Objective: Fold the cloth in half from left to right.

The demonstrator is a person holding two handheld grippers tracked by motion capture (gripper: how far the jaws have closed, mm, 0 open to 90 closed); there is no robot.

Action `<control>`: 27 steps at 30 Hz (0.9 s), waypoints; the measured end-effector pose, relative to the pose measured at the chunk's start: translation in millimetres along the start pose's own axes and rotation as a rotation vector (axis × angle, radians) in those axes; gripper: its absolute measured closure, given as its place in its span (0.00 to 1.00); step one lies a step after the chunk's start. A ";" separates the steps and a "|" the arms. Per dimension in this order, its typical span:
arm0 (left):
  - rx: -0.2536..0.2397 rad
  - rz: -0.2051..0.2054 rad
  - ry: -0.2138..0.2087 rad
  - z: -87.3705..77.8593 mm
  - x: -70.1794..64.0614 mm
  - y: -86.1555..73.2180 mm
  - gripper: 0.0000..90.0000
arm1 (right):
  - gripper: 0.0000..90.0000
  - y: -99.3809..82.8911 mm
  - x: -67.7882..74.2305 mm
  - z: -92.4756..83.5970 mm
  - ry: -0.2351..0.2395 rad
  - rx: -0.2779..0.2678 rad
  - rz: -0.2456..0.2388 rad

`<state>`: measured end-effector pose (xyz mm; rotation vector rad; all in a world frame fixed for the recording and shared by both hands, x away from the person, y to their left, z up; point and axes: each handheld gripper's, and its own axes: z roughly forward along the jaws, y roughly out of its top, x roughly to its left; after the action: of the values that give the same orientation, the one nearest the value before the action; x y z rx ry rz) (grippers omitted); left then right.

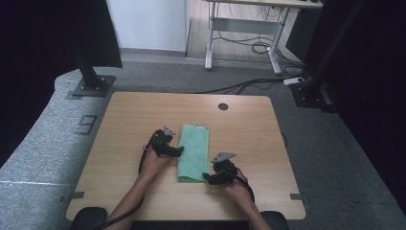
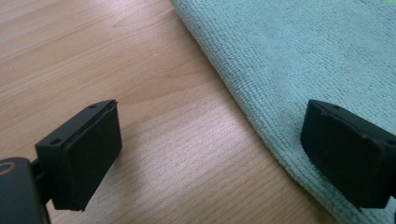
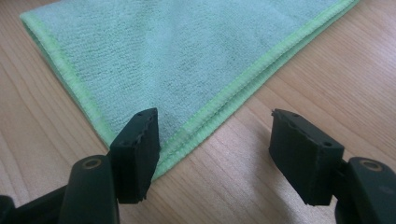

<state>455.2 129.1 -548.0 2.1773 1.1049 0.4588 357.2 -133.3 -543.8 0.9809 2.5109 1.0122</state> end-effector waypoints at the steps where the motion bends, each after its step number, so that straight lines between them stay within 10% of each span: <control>1: 0.001 -0.001 -0.002 0.2 0.0 0.2 0.06 | 0.37 -0.1 -0.5 -0.2 0.002 0.002 0.000; 14: -0.022 -0.023 -0.050 -4.0 -2.8 0.1 0.09 | 0.37 1.1 1.2 -0.6 -0.010 0.005 -0.006; 27: -0.053 0.039 -0.117 -50.8 -15.5 -12.0 0.09 | 0.20 4.5 -3.3 -16.6 -0.019 -0.048 -0.009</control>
<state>410.6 141.6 -519.3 2.1537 0.9776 0.3686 354.2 -141.6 -528.8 0.9606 2.4613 1.0504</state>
